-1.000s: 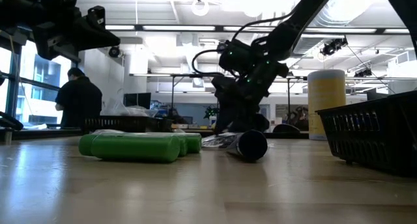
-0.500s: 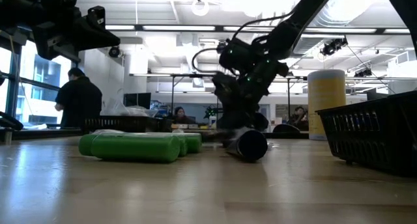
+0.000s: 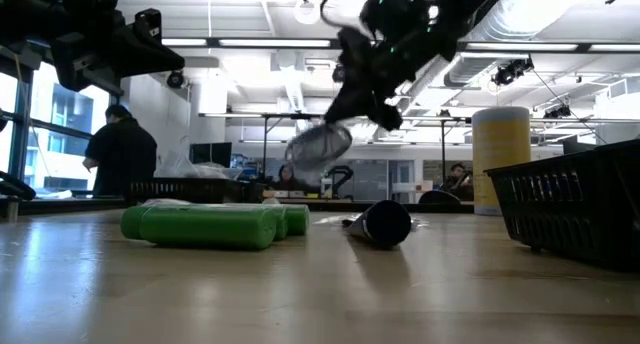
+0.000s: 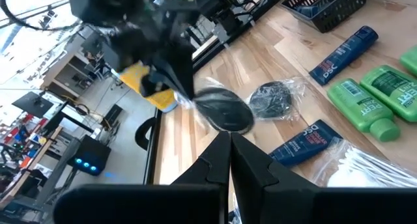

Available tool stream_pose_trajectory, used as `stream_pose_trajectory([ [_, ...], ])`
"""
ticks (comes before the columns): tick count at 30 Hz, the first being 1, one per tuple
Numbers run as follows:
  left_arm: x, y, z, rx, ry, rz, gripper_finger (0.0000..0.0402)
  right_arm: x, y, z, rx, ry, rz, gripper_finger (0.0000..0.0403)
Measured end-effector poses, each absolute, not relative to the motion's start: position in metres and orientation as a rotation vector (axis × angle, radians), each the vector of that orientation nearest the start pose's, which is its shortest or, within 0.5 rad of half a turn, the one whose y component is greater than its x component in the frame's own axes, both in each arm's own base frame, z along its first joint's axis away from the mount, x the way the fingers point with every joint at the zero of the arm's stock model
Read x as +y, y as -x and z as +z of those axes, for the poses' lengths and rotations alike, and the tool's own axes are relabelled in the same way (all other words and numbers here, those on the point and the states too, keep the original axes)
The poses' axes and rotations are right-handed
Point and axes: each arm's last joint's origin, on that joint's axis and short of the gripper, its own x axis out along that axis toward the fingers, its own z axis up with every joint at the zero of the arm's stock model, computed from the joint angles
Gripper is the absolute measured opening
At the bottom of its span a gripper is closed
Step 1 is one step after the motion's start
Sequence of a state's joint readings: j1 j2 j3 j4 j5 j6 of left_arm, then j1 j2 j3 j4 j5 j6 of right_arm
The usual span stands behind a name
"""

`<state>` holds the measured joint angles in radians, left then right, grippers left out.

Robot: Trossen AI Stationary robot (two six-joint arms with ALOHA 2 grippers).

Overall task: Pick & Place Travel size toiletries
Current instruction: Put the black hairbrush into the top black basket

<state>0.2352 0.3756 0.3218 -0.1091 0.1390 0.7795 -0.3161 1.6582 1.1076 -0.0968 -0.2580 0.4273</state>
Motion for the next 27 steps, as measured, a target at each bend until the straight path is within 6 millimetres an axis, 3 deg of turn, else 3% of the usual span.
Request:
stream_pose_trajectory([
  [8,0.027,-0.115,0.232,0.223,-0.656,0.166,0.0023,-0.098,-0.337,0.26,0.497,-0.445,-0.22,0.0002],
  [20,0.03,-0.118,0.236,0.195,-0.554,0.238,0.0201,-0.08,-0.349,0.272,0.363,-0.256,-0.195,0.0002],
  [27,0.033,-0.13,0.238,0.147,-0.392,0.275,0.0238,-0.064,-0.355,0.28,0.285,-0.14,-0.184,0.0002],
])
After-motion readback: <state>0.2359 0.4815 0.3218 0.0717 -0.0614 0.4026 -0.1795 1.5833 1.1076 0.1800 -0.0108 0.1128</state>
